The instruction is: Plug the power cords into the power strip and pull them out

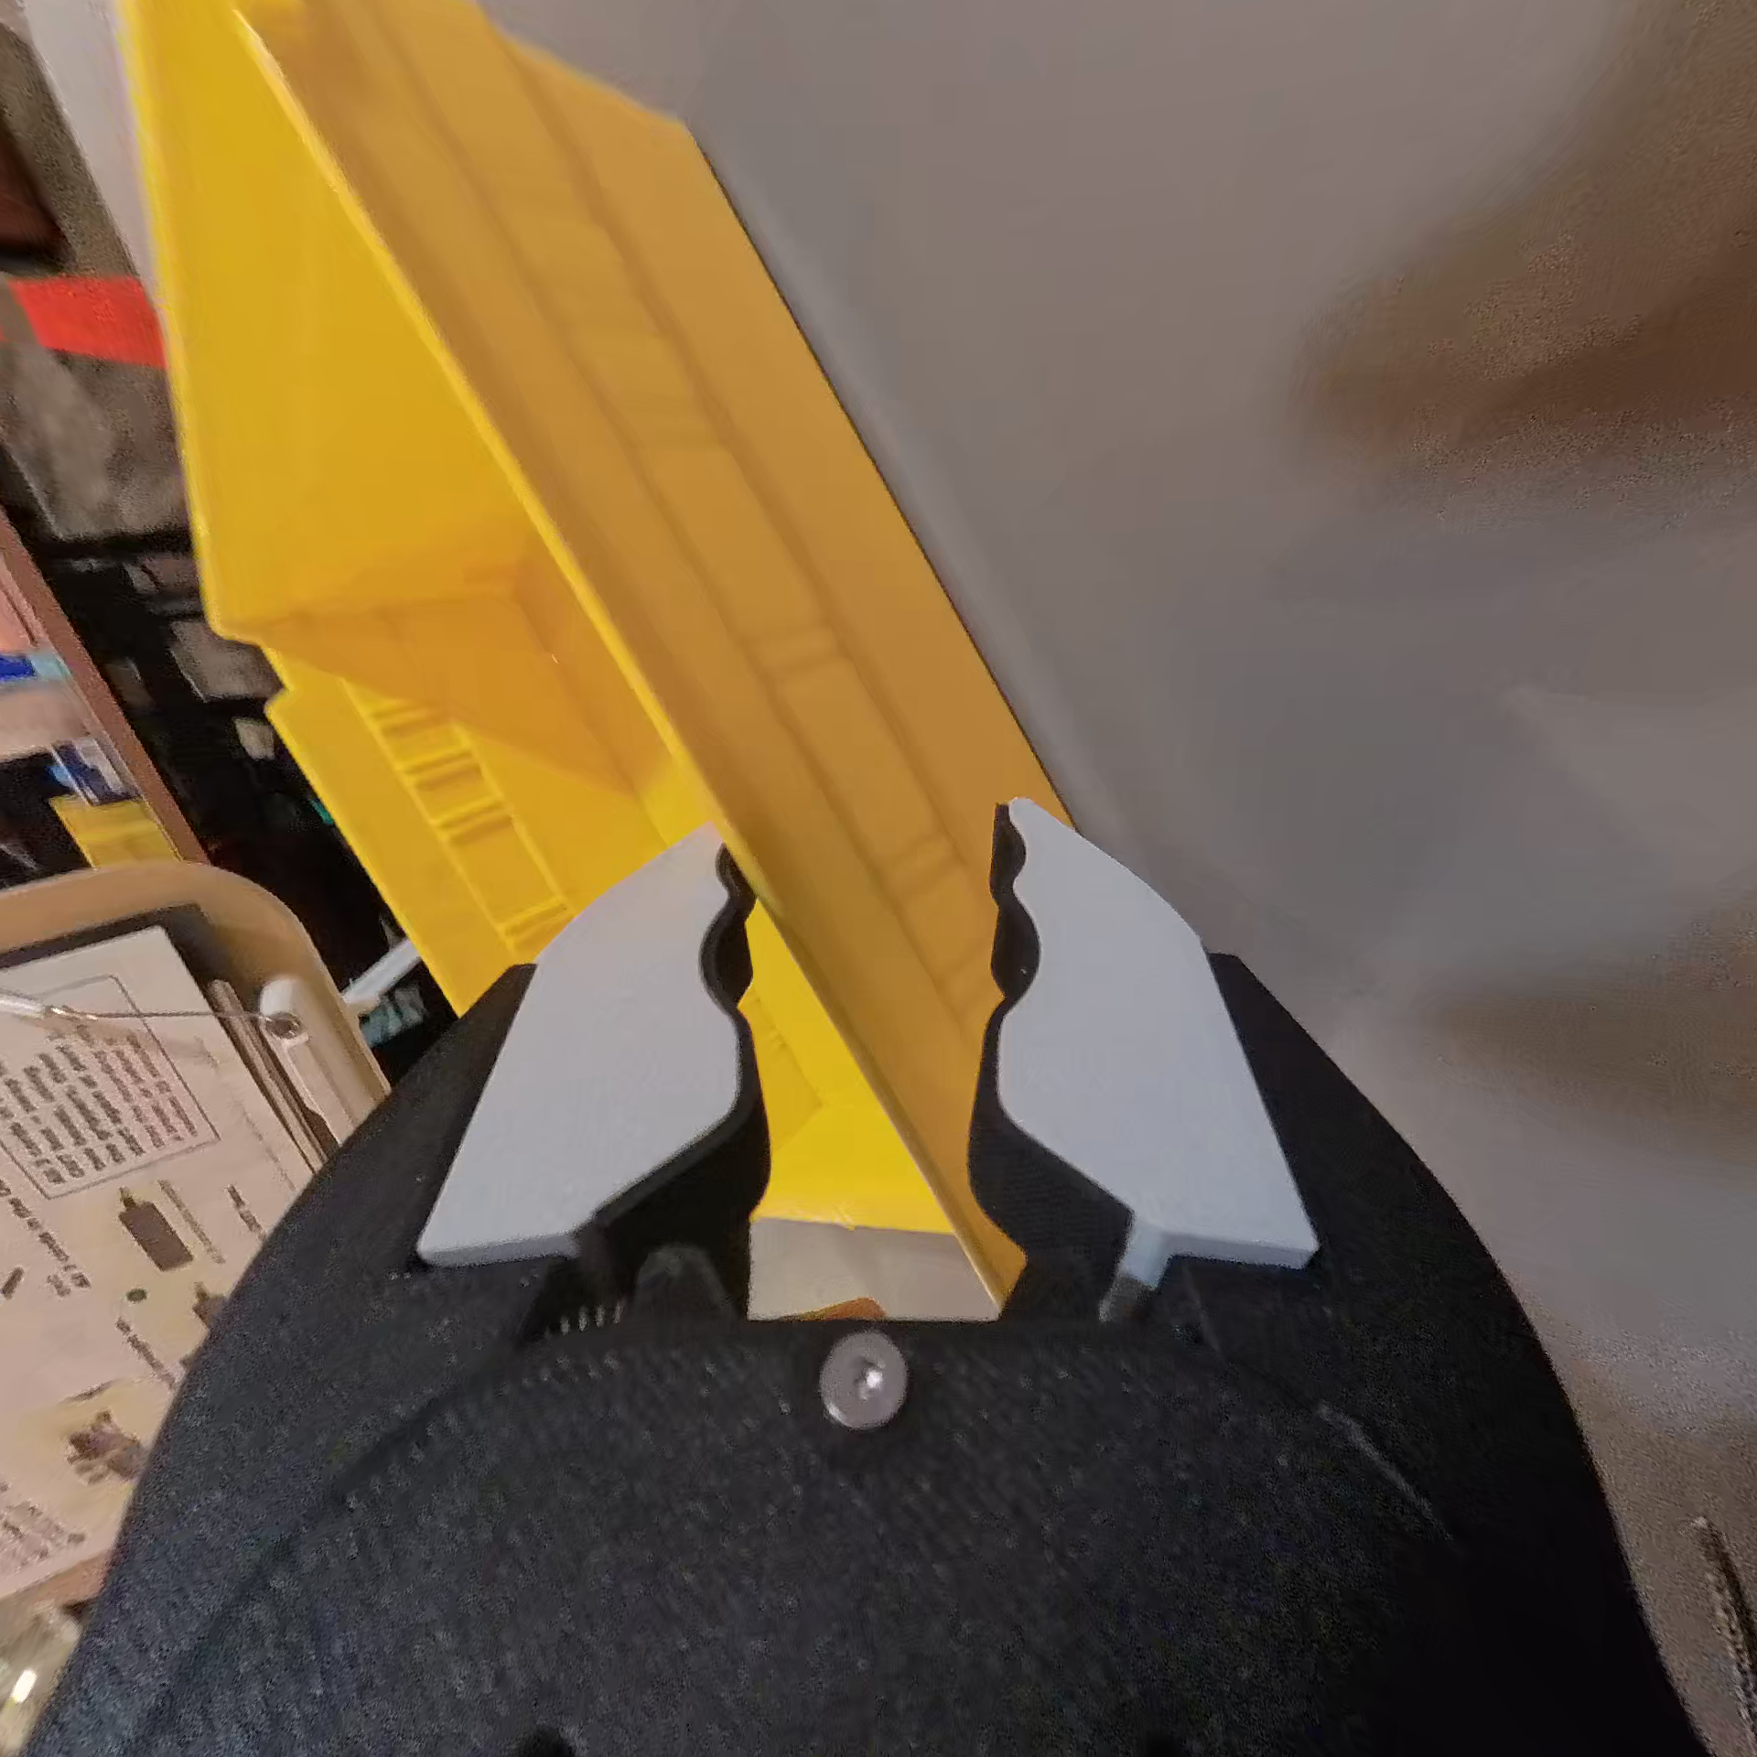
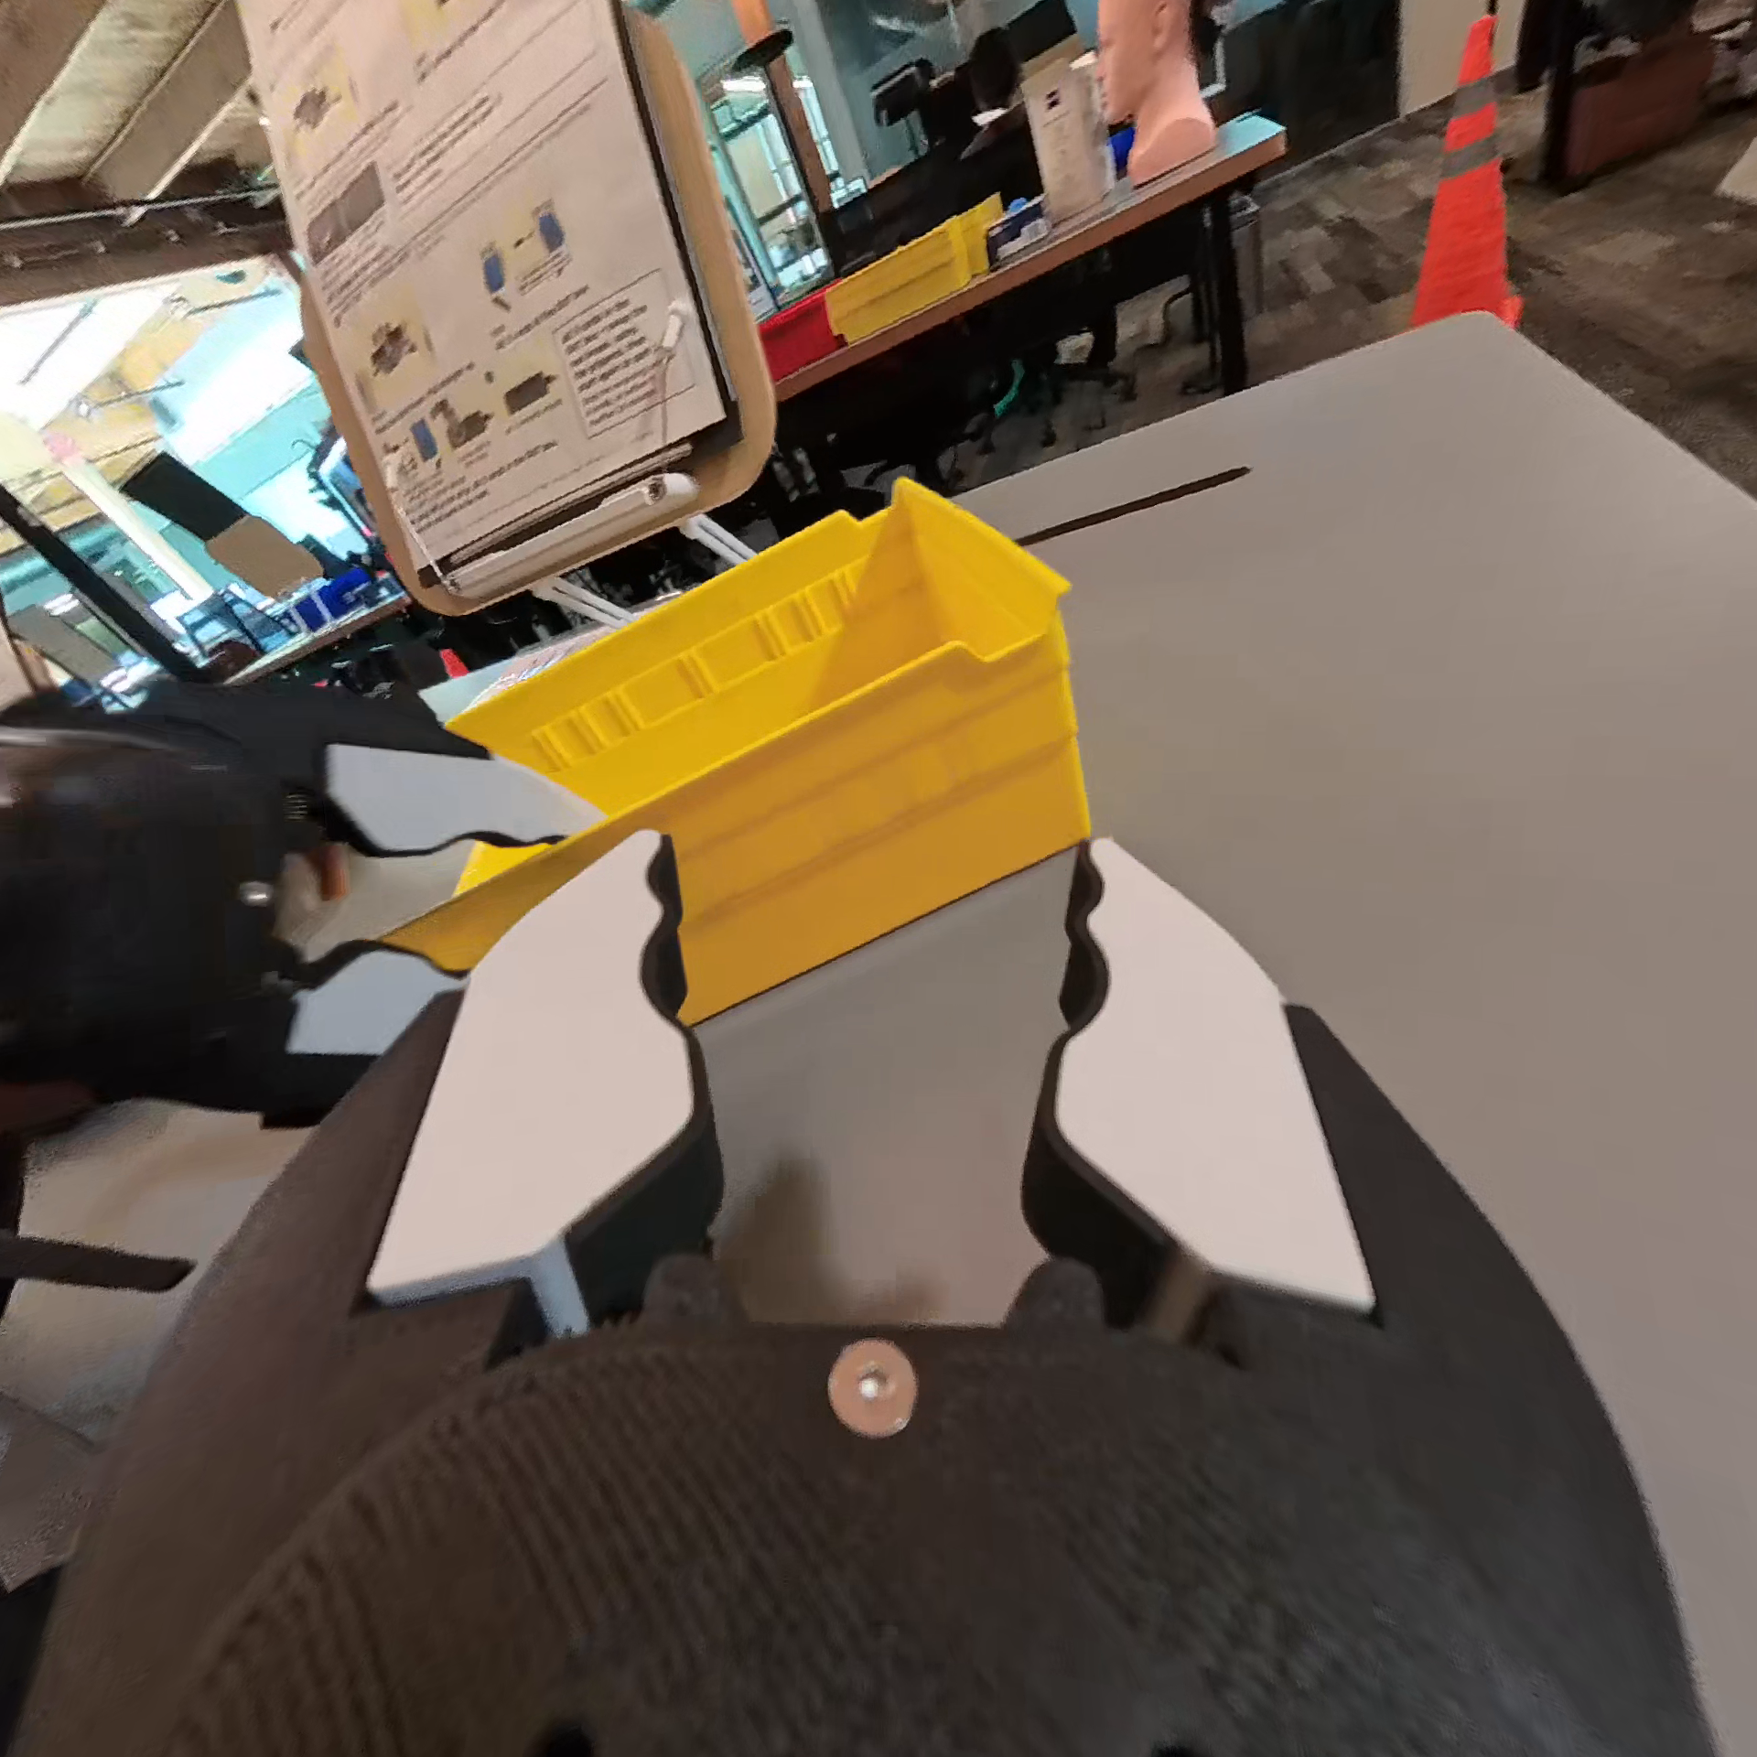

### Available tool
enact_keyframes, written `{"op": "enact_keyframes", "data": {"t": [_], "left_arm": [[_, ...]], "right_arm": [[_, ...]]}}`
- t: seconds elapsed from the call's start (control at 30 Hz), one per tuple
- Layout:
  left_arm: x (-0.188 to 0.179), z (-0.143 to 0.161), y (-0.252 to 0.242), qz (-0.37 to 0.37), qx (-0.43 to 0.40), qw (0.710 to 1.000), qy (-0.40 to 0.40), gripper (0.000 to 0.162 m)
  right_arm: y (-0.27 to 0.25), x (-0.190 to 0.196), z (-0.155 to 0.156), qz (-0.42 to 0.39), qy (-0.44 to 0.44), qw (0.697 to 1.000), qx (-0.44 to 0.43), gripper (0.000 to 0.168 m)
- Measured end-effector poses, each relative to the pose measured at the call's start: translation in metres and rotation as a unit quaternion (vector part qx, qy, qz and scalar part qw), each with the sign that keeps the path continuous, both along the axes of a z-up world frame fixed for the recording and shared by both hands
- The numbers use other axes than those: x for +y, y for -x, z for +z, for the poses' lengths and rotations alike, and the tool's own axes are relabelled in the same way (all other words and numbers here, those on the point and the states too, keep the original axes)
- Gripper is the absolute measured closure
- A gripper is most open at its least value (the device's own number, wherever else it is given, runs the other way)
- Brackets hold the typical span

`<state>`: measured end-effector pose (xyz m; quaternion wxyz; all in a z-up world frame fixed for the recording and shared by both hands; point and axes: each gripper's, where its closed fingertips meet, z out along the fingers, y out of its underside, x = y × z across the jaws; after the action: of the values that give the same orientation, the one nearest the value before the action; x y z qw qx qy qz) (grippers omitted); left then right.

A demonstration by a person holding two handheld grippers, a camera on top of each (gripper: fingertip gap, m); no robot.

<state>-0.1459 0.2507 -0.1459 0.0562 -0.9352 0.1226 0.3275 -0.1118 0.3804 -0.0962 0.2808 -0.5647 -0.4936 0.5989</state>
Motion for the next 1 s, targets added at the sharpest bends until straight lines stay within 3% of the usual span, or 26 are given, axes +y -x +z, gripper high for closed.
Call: {"op": "enact_keyframes", "data": {"t": [0.1, 0.17, 0.3, 0.43, 0.57, 0.63, 0.73, 0.83, 1.0], "left_arm": [[0.007, 0.013, -0.009, -0.028, -0.006, 0.999, -0.043, 0.109], [0.004, 0.021, -0.014, -0.032, -0.014, 0.997, -0.063, 0.098], [-0.023, 0.045, -0.007, -0.024, 0.051, 0.997, -0.051, 0.091], [-0.048, 0.069, -0.009, -0.021, 0.074, 0.993, -0.088, 0.084], [-0.083, 0.092, -0.018, -0.006, 0.073, 0.982, -0.176, 0.077], [-0.115, 0.104, -0.016, 0.025, 0.064, 0.969, -0.236, 0.074], [-0.166, 0.099, -0.011, 0.088, -0.006, 0.932, -0.352, 0.062], [-0.2, 0.074, 0.005, 0.152, -0.101, 0.878, -0.443, 0.045], [-0.206, 0.029, 0.031, 0.203, -0.231, 0.76, -0.572, 0.034]], "right_arm": [[0.003, 0.001, -0.007, -0.01, -0.007, 1.0, -0.008, 0.088], [0.004, -0.004, -0.007, -0.01, -0.028, 1.0, -0.004, 0.083], [0.005, -0.031, -0.002, 0.007, -0.083, 0.996, 0.02, 0.074], [0.009, -0.084, -0.003, 0.063, -0.135, 0.988, 0.034, 0.062], [0.009, -0.15, 0.004, 0.112, -0.174, 0.977, 0.057, 0.027], [0.007, -0.176, 0.015, 0.109, -0.191, 0.972, 0.082, 0.021], [0.017, -0.198, 0.03, 0.058, -0.178, 0.978, 0.096, 0.021], [0.031, -0.206, 0.03, 0.004, -0.173, 0.981, 0.092, 0.021], [0.058, -0.194, -0.013, -0.023, -0.237, 0.971, 0.025, 0.021]]}}
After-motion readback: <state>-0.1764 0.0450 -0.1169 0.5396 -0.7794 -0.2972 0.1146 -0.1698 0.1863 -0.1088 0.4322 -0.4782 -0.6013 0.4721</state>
